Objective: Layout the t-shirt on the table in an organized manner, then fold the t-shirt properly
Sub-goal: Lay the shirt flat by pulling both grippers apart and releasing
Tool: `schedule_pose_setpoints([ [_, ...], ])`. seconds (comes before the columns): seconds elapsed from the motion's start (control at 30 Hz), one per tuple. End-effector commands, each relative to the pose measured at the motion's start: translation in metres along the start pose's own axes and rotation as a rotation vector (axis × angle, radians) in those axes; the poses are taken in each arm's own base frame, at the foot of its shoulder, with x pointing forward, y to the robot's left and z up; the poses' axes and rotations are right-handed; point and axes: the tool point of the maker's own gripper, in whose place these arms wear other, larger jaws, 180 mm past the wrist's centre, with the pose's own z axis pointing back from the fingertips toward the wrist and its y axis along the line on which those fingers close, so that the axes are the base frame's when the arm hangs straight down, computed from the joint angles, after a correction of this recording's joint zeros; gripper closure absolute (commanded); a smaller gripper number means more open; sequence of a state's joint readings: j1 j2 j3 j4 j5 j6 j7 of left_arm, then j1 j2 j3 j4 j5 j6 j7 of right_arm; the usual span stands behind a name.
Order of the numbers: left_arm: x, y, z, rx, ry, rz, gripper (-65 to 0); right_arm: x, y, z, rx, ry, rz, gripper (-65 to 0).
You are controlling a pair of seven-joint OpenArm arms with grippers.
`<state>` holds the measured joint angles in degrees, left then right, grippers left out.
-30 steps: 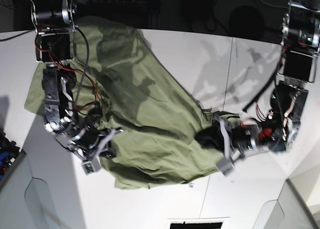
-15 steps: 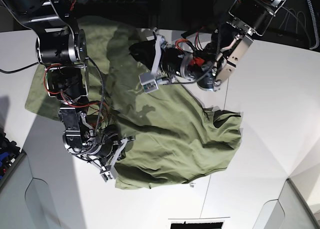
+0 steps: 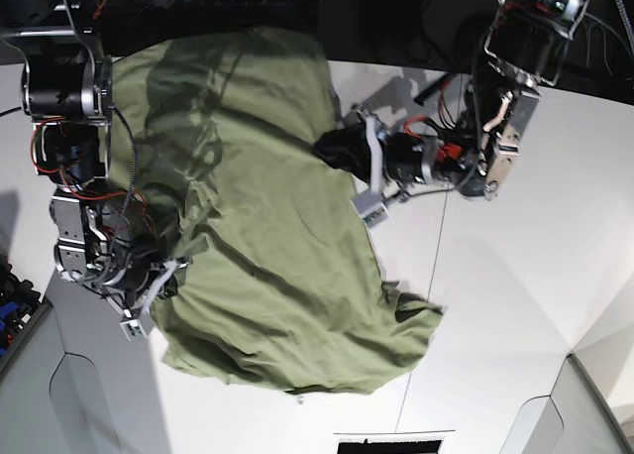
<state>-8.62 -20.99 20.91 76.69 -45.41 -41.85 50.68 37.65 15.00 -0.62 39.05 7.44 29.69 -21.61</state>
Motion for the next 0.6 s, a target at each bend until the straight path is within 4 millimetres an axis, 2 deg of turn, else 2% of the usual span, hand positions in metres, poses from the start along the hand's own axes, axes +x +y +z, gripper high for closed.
schedule_pose_setpoints([
  [0.0, -0.006, 0.038, 0.020, 0.126, 0.074, -0.017, -16.1, 0.017, -0.007, 0.007, 0.000, -0.040, 0.007, 0.0],
  [0.13, 0.016, 0.093, 0.052, 0.246, 0.076, -0.019, -16.1, -0.016, -0.003, 0.012, 0.027, 0.023, -0.033, 0.0],
  [0.27, 0.049, 0.140, 0.078, 0.361, 0.044, -0.021, -16.1, -0.040, 0.018, 0.018, 0.068, 0.039, -0.039, 0.0],
  [0.43, 0.081, 0.182, 0.107, 0.483, -0.004, 0.002, -16.1, -0.065, 0.056, 0.035, 0.146, 0.043, -0.040, 0.0],
  [0.57, 0.099, 0.197, 0.124, 0.527, -0.027, 0.005, -16.1, -0.068, 0.088, 0.048, 0.190, -0.005, -0.010, 0.0],
])
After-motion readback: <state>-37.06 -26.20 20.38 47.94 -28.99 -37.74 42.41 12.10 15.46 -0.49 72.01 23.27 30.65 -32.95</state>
